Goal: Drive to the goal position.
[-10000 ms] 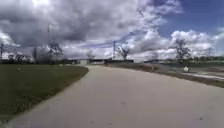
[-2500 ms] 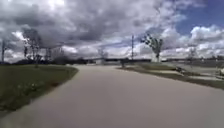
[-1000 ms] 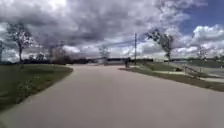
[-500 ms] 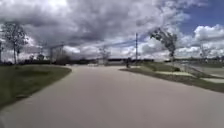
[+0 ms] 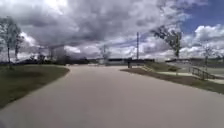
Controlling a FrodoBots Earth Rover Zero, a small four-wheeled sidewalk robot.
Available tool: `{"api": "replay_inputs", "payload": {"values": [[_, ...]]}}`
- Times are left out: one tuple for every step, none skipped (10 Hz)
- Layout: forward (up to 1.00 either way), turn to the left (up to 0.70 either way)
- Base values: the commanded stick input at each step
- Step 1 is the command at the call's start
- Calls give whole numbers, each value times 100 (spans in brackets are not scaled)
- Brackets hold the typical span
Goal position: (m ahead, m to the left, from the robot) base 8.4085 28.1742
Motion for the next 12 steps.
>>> {"api": "replay_inputs", "payload": {"values": [[100,9],[100,9],[100,9],[100,9],[100,9],[100,9],[100,9],[100,9],[100,9],[100,9],[100,9],[100,9]]}}
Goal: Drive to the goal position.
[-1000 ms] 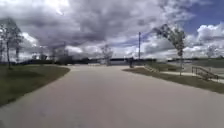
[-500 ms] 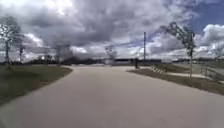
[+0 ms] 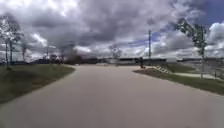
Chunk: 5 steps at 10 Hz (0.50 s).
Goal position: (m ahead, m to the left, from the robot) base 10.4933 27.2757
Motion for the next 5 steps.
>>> {"api": "replay_inputs", "payload": {"values": [[100,9],[100,9],[100,9],[100,9],[100,9]]}}
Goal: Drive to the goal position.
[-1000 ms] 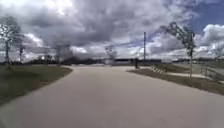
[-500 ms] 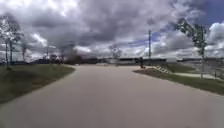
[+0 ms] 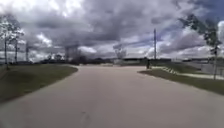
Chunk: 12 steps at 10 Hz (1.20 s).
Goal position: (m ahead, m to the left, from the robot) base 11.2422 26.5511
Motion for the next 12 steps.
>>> {"api": "replay_inputs", "payload": {"values": [[100,9],[100,9],[100,9],[100,9],[100,9],[100,9],[100,9],[100,9],[100,9],[100,9],[100,9],[100,9]]}}
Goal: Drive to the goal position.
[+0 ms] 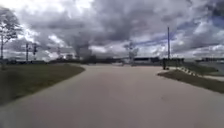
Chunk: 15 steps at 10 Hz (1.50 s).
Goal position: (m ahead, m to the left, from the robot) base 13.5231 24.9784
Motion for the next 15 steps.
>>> {"api": "replay_inputs", "payload": {"values": [[100,9],[100,9],[100,9],[100,9],[100,9],[100,9],[100,9],[100,9],[100,9],[100,8],[100,7],[100,4],[100,3],[100,1],[100,0]]}}
